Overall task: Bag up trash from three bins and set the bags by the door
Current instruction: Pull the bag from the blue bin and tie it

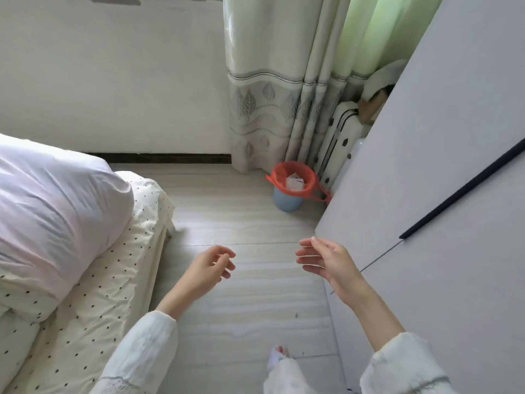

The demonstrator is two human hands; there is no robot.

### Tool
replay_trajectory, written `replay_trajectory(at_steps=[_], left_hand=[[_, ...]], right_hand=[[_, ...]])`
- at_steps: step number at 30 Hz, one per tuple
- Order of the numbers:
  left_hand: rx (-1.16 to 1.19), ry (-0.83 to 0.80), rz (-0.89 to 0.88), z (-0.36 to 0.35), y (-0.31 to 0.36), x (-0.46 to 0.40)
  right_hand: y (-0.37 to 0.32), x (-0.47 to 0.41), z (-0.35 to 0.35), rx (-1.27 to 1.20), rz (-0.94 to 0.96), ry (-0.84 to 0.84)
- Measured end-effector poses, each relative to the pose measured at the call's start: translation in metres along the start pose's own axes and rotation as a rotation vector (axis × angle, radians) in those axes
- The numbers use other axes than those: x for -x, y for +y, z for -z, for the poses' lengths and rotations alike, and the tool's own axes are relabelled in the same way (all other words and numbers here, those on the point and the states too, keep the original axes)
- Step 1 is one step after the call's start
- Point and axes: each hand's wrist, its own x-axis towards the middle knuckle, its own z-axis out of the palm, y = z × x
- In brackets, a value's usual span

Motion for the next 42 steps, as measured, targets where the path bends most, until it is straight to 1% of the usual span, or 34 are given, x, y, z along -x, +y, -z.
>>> replay_trajectory(at_steps=[5,11,14,17,22,25,28,30,34,36,38,40,42], left_hand=[[-0.005,-0.054,0.047,0.013,0.029,-0.11],[0.026,0.0,0.084,0.031,0.088,-0.268],[0.026,-0.049,0.119,0.034,0.113,-0.335],[0.023,-0.094,0.176,0.036,0.123,-0.397],[0.025,-0.193,0.298,0.028,0.126,-0.507],[-0.002,-0.229,0.332,0.019,0.118,-0.594],[-0.046,-0.28,0.393,0.009,0.105,-0.671],[-0.08,-0.298,0.404,0.002,0.091,-0.718],[-0.202,-0.304,0.384,-0.015,0.054,-0.807],[-0.206,-0.306,0.394,-0.028,0.028,-0.847],[-0.114,-0.281,0.473,-0.046,0.002,-0.883],[0.132,-0.222,0.629,-0.07,-0.023,-0.918],[0.329,-0.157,0.725,-0.095,-0.048,-0.948]], right_hand=[[-0.034,-0.114,-0.001,-0.037,-0.06,0.01],[-0.101,-0.273,0.008,-0.06,-0.08,0.013],[-0.132,-0.336,0.017,-0.073,-0.112,0.046],[-0.151,-0.39,0.025,-0.087,-0.17,0.078],[-0.151,-0.478,0.041,-0.14,-0.304,0.192],[-0.136,-0.541,0.05,-0.209,-0.366,0.3],[-0.107,-0.6,0.054,-0.269,-0.47,0.386],[-0.083,-0.643,0.059,-0.29,-0.531,0.434],[-0.036,-0.723,0.075,-0.318,-0.608,0.491],[-0.005,-0.761,0.088,-0.377,-0.629,0.52],[0.03,-0.796,0.104,-0.464,-0.648,0.552],[0.067,-0.826,0.123,-0.582,-0.647,0.607],[0.104,-0.852,0.143,-0.726,-0.635,0.684]])
